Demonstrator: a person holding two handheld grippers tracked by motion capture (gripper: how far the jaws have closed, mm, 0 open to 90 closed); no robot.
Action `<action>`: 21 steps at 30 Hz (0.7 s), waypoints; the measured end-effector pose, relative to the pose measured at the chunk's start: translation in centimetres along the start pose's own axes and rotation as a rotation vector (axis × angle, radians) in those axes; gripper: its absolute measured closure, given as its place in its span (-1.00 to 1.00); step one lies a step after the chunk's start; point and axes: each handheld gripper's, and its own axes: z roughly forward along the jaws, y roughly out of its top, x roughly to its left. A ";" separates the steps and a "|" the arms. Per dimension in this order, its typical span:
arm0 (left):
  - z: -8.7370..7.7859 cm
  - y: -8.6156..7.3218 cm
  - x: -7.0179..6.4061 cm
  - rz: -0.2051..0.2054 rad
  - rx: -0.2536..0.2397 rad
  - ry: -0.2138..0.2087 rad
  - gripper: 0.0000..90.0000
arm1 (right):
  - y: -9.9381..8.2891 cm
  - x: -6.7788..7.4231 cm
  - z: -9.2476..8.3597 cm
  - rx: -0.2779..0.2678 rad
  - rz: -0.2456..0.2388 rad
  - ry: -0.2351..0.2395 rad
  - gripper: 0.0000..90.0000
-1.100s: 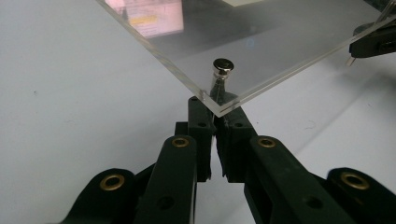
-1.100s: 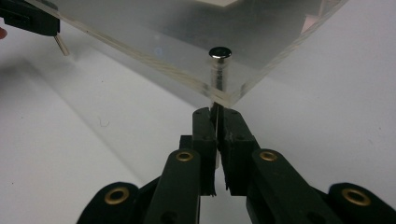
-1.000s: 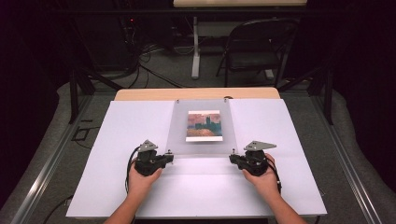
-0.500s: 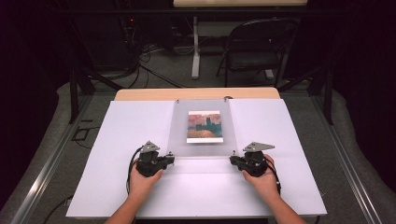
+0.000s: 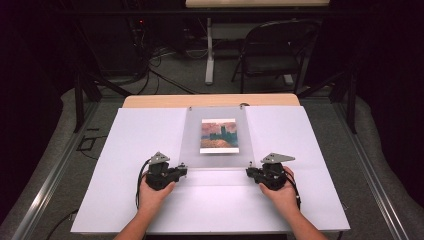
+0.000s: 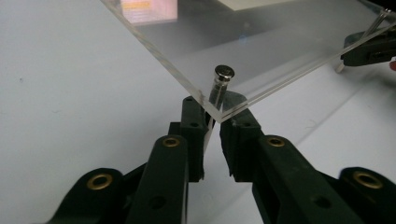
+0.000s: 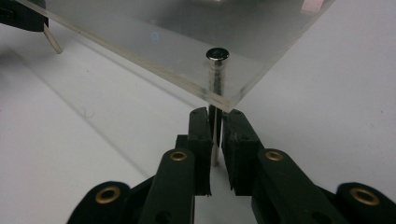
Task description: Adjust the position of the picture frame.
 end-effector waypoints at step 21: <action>-1.6 -0.9 -1.1 0.054 -0.023 0.041 -0.14 | -0.5 1.1 -1.9 -0.021 -0.055 -0.037 -0.14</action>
